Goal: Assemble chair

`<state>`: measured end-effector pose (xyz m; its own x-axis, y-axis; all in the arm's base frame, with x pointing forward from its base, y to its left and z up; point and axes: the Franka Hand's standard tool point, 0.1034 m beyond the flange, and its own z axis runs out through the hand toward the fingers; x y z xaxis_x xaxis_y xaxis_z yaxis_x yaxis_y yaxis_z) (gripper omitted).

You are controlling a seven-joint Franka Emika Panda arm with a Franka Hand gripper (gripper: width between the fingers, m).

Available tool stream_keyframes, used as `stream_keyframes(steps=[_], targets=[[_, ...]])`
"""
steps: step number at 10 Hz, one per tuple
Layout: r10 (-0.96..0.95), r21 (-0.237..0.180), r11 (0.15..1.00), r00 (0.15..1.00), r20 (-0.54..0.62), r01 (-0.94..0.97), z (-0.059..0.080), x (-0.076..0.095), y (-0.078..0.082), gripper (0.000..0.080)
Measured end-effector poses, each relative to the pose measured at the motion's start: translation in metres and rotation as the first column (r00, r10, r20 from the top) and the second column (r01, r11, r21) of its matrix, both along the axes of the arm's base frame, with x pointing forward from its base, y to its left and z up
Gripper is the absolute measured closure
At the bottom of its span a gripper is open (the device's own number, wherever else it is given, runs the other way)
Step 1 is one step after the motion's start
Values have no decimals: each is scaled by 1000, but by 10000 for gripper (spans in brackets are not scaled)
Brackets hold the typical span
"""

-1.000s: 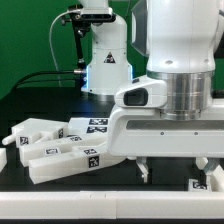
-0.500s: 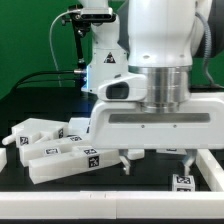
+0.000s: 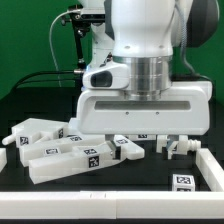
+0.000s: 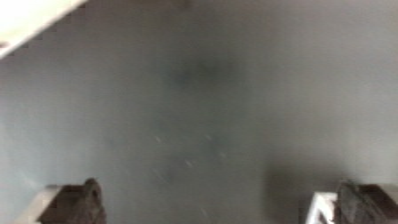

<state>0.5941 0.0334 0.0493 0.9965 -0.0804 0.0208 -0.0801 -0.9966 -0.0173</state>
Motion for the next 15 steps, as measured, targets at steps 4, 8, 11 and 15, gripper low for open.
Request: stream_keyframes(steps=[4,8,11,15], targets=[[-36,13,999,999,28,36,-3,36,38,150],[-31,5,1000,999,29,31,-29,33,38,150],[-54,5,999,998,19,53,-37,30,48,260],[-53,5,999,998,20,53,-37,30,47,518]])
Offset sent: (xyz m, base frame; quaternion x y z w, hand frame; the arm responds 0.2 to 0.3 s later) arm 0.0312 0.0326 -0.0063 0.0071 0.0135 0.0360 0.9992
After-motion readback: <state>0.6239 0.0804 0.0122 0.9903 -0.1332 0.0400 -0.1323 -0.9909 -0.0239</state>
